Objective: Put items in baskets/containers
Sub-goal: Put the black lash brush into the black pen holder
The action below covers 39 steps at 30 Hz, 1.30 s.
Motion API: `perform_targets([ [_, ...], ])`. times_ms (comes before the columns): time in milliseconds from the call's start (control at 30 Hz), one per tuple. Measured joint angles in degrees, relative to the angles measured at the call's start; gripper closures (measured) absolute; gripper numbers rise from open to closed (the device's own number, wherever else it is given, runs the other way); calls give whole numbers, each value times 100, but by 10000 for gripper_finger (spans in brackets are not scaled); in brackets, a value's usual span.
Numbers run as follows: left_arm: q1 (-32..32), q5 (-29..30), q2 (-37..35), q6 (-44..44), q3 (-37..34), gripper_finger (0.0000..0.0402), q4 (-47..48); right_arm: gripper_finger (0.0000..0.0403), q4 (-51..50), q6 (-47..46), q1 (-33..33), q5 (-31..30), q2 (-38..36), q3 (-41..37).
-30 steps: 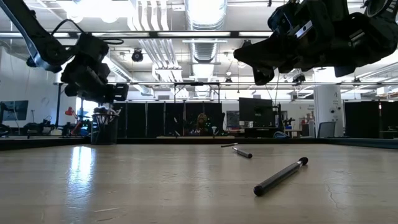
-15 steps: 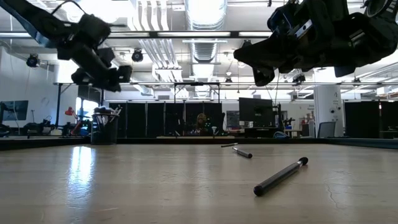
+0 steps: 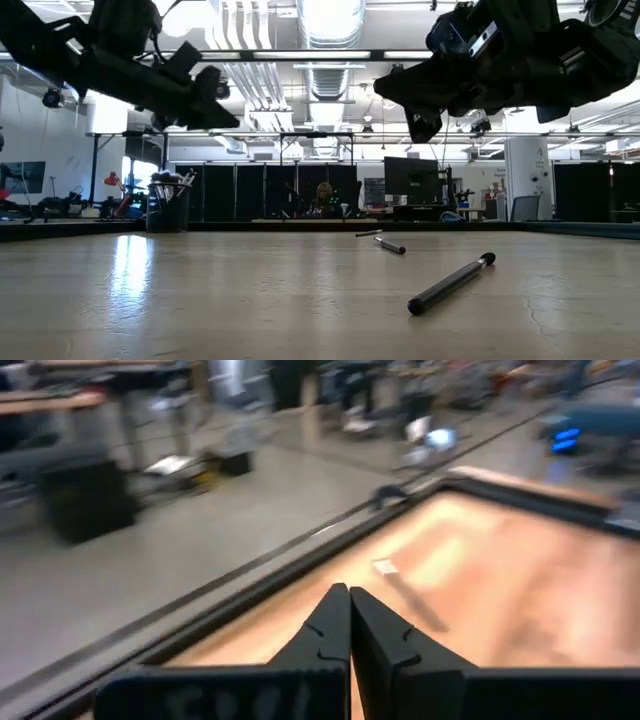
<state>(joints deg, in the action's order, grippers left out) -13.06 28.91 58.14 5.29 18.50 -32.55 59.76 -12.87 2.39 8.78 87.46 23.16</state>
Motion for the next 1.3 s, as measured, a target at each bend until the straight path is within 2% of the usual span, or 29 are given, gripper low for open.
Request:
perform_targets([
  [133,412,-474,333,78,-197,401,-803,394,-122,-221,12,-273,-47,50],
  [233,523,-895,586,88,-321,401,-1272,394,-716,-406,116,-854,-260,105],
  [333,540,-1191,846,84,-387,401,-1776,394,-1950,-586,347,-1640,-642,275],
  [500,531,-1449,1293,69,-380,401,-2590,394,-4703,-1339,846,-3063,-1325,904],
  [667,540,-1643,1624,79,-376,401,-2683,394,-7116,-2725,1383,-3743,-1532,1700],
  [767,540,-1644,1763,63,-365,401,-2727,394,-7944,-3706,1649,-3878,-1306,2083],
  [867,540,-1644,1845,69,-361,401,-2766,393,-8091,-4394,1855,-3605,-875,2268],
  [1000,540,-1644,1872,55,-361,401,-2803,373,-8071,-4221,2024,-2547,-143,2583],
  [1167,540,-1648,1903,60,-354,401,-2790,322,-8107,-3026,2024,-1125,743,3065],
  [1300,540,-2041,1898,67,-334,401,-2787,284,-8615,-1777,2024,-835,1232,3561],
])
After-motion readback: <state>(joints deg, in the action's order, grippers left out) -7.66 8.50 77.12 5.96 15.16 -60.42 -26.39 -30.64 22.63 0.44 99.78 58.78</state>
